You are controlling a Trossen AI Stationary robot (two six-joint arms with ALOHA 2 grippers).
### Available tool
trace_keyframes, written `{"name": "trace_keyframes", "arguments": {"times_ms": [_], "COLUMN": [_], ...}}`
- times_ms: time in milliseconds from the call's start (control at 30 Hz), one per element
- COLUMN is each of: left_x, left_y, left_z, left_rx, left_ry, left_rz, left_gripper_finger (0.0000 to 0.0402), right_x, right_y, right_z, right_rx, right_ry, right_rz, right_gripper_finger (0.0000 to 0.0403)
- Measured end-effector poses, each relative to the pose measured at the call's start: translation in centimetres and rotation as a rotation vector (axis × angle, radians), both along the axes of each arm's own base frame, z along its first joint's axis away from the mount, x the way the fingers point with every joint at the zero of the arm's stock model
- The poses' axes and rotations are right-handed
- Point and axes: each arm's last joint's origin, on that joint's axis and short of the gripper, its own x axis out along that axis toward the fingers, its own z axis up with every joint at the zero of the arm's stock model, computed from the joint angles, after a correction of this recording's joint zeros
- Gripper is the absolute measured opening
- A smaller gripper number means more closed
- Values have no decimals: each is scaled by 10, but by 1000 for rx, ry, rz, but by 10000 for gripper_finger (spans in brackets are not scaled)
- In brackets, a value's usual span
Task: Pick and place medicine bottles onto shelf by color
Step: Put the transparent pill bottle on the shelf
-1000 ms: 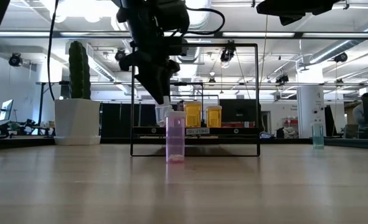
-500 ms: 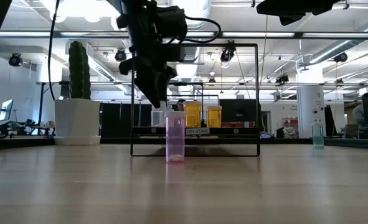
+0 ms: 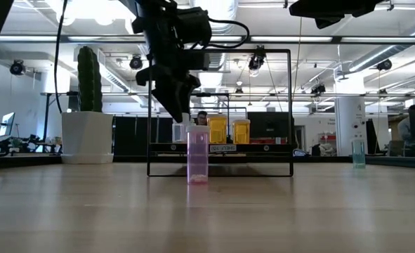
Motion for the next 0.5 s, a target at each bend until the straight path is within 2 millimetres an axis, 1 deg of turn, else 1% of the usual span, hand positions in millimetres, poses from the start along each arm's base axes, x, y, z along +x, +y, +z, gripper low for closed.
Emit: {"name": "trace_keyframes", "arguments": {"times_ms": [400, 500], "left_x": [0, 0], "left_y": [0, 0], "left_z": [-1, -1], "left_rx": [-5, -10], "left_ry": [1, 0], "left_rz": [5, 18], "left_gripper_finger": [158, 170], "right_x": [0, 0], "right_y": [0, 0], "right_z": [0, 0], "right_rx": [-2, -2], "right_ry": [0, 0], "right_rz": [0, 0], "right_gripper_finger": [9, 9]}}
